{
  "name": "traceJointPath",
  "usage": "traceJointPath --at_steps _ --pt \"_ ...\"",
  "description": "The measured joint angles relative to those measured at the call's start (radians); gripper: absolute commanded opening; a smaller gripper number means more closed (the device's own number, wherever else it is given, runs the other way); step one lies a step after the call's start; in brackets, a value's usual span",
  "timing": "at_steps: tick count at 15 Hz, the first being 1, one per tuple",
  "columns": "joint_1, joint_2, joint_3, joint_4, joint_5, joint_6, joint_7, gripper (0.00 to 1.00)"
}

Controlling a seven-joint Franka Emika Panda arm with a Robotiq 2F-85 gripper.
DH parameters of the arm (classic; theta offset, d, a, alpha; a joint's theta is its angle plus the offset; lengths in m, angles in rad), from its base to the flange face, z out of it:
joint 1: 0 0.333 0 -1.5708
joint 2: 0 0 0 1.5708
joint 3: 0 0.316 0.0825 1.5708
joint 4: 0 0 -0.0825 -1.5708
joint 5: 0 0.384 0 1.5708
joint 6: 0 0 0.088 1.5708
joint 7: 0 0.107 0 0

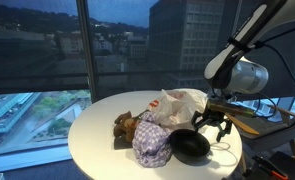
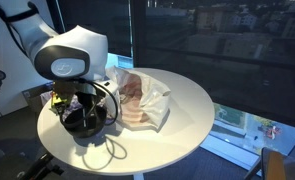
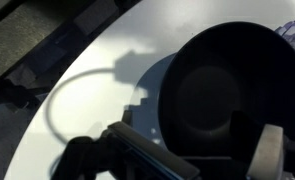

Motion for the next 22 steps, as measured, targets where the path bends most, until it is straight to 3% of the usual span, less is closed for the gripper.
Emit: traceJointPath --at_steps 4,6,11,15,17,22 --pt "0.009 0.111 0.02 0.001 0.284 0.165 -0.303 1.0" --pt "0.009 0.153 0.043 0.002 0.431 0.228 -0.464 0.75" --pt "0.007 0.169 0.112 0.015 0.785 0.254 -0.835 0.36" --pt "0.007 0.17 0.134 0.019 0.972 0.247 -1.045 0.05" --pt "0.007 0.172 0.134 0.019 1.033 0.243 -1.115 0.0" --pt "0.005 0.174 0.133 0.021 1.099 0.178 -1.189 0.01"
